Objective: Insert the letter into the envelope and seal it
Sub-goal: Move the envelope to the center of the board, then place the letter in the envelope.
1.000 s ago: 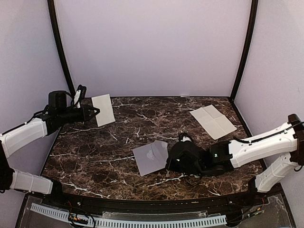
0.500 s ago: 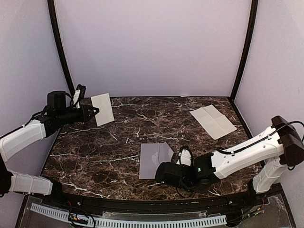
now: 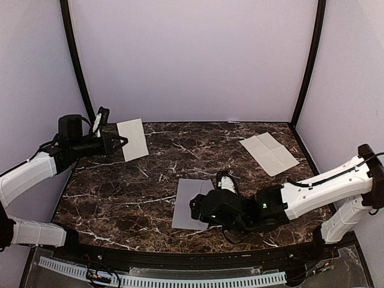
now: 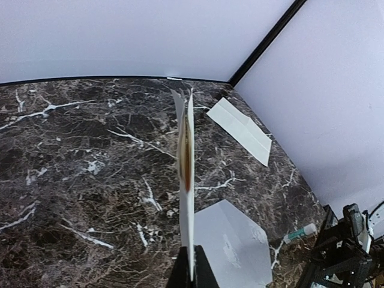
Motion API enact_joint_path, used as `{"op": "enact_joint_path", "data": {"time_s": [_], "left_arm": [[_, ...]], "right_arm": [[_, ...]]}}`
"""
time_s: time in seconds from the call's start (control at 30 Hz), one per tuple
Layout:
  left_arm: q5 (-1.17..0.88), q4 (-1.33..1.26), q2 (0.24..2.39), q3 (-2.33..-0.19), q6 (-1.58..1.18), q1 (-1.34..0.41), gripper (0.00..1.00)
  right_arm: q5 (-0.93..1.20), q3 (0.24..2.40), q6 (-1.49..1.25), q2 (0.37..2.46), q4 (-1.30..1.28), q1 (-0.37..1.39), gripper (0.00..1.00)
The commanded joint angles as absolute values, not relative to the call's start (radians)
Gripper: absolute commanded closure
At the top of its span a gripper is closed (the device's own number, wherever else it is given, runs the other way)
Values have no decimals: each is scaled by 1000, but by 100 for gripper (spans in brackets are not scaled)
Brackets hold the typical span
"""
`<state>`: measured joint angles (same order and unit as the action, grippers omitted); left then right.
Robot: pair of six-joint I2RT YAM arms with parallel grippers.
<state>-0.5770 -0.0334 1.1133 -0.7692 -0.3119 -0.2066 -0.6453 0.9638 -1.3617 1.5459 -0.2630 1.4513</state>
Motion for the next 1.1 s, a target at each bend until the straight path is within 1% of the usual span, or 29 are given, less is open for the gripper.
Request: {"op": "enact_joint_path", "data": {"time_s": [0.0,0.23,0.3,0.47,0.57,0.7,0.8,0.83,0.87,1.0,1.07], "left_arm": [[-740,-14,1018,-768,-427,-259,100],[-746,-96,860,-668,-652,-505,100],[-739,-122,835,-653,-696,-566,100],[-747,-193,837,-670,-755,-718,100],[-746,-229,861,-697,-773,-779,100],[-731,-271,904,-740,-772,-863,100],[-719,-323,921,-752,-779,-880,100],[-717,-329,922,-752,-781,-884,100],[-713,-338,923,-753,-780,-884,100],[-695,-324,936,-763,-771,-886,100],[-690,-327,944,-764,-773,-887,100]], "right_arm": [[-469,1004,-1035,1453,-117,1386,18],[-156,1039,-801,1364,-33,1273,16],[-41,1025,-771,1326,41,1251,15],[166,965,-758,1260,217,1200,13],[221,977,-735,1253,230,1200,14],[213,972,-737,1242,228,1200,14],[206,958,-749,1229,242,1199,14],[210,947,-758,1221,262,1199,16],[220,932,-769,1214,291,1200,20],[260,882,-813,1205,389,1200,50],[274,881,-823,1212,396,1200,57]]}}
